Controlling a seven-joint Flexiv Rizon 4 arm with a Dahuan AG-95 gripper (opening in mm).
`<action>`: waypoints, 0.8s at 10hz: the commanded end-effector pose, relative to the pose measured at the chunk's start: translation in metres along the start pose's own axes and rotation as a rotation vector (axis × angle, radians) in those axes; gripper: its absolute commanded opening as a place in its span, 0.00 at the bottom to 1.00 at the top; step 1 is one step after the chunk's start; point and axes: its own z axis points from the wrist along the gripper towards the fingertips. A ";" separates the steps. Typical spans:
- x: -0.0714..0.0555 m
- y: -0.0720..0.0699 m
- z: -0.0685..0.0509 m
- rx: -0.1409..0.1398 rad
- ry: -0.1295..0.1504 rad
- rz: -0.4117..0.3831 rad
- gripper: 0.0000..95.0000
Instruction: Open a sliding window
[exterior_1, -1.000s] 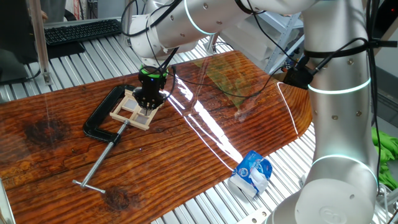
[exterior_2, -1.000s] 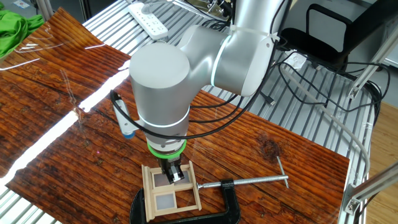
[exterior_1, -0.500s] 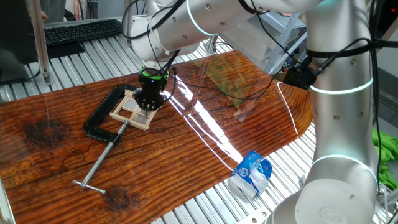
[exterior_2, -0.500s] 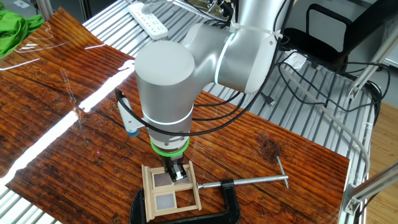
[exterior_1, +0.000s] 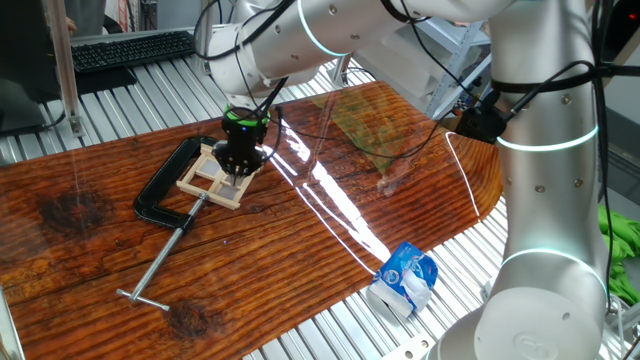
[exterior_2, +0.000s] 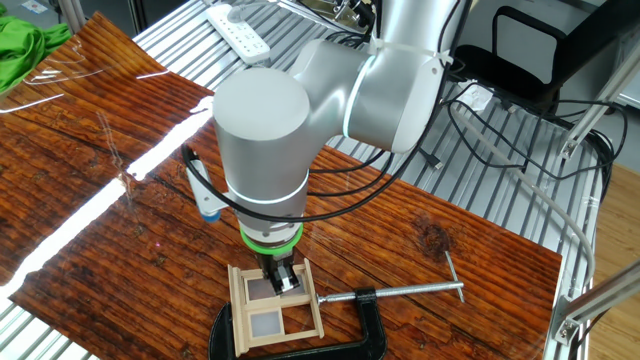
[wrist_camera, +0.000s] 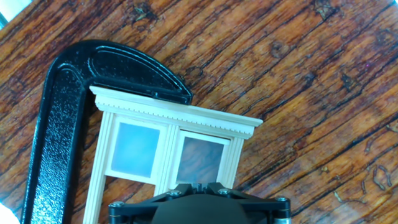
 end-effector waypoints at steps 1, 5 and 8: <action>-0.004 0.003 0.001 0.000 0.001 0.001 0.00; -0.007 0.005 0.002 0.000 0.003 0.000 0.00; -0.007 0.005 0.002 0.000 0.001 -0.001 0.00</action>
